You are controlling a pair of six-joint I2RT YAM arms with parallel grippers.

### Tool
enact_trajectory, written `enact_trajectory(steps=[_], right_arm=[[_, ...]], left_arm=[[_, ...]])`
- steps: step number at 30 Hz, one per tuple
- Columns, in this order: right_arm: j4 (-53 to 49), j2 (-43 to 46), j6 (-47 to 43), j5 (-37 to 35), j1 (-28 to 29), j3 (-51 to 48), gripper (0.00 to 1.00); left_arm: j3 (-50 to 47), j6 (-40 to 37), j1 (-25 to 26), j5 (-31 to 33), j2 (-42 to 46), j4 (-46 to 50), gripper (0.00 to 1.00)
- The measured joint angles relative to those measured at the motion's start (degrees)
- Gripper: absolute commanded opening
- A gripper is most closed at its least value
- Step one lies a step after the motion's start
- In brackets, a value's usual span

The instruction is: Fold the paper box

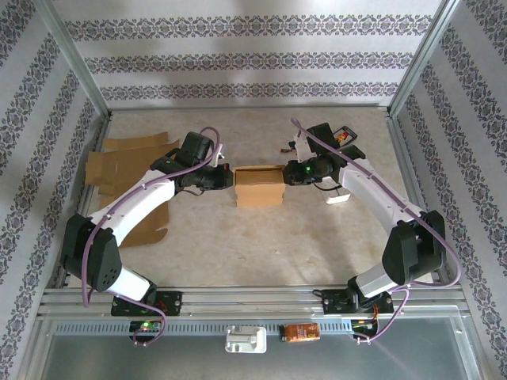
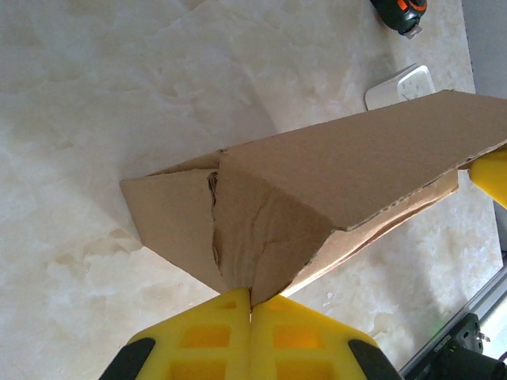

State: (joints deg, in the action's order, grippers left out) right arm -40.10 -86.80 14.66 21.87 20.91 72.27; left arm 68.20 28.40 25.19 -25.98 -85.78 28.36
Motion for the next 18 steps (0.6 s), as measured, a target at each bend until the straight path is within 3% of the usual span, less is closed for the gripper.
enact_trajectory(steps=[18], right_arm=[[0.0, 0.0, -0.1, -0.6, 0.0, 0.0, 0.13]], left_arm=[[-1.0, 6.6, -1.6, -7.1, 0.0, -4.6, 0.00]])
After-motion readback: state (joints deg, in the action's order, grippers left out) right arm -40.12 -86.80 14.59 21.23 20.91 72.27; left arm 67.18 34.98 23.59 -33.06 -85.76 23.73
